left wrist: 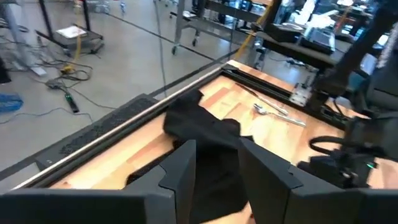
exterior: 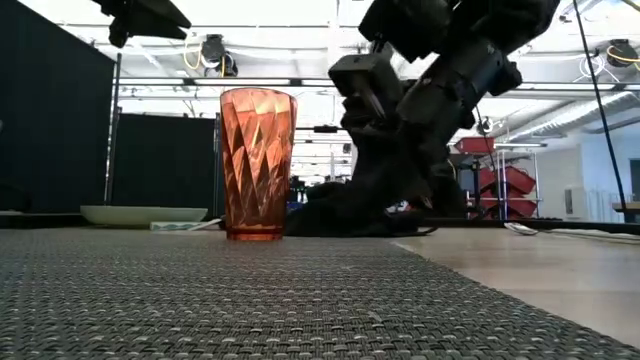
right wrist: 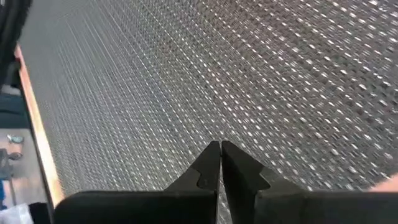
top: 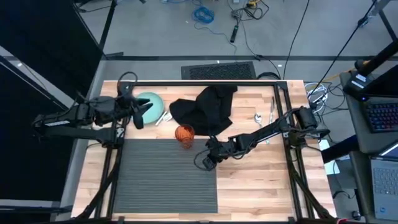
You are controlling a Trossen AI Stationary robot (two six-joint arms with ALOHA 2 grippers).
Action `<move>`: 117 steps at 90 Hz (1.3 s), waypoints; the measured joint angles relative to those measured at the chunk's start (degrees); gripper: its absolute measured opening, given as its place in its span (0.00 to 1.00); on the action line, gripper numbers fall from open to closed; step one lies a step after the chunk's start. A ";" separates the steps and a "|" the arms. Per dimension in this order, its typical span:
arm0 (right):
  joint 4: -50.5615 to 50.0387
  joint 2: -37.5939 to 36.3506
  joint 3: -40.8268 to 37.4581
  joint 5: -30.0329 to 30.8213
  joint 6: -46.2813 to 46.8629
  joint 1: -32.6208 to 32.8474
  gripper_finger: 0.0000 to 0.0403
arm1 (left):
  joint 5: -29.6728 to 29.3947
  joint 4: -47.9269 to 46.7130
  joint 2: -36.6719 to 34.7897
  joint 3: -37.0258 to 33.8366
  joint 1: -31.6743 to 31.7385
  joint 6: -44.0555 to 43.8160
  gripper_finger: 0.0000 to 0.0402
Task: Set table place
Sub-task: Move the gray mat to the center of the table
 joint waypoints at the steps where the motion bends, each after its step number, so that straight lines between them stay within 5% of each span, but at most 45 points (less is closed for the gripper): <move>1: 0.00 0.06 0.00 0.06 0.27 0.02 0.00 | 0.27 -0.01 0.00 0.00 0.00 0.09 0.27; 30: -4.95 0.76 0.00 4.07 8.60 2.35 0.00 | 2.74 -0.37 0.00 -0.02 0.00 3.95 0.27; 70: -17.94 0.04 0.35 6.66 9.42 8.30 0.00 | 1.12 3.70 0.00 -0.04 -0.02 -3.59 0.27; 117: -45.54 -7.12 -0.17 7.03 12.25 12.04 0.00 | 0.92 7.49 0.00 -0.04 -0.01 -5.03 0.27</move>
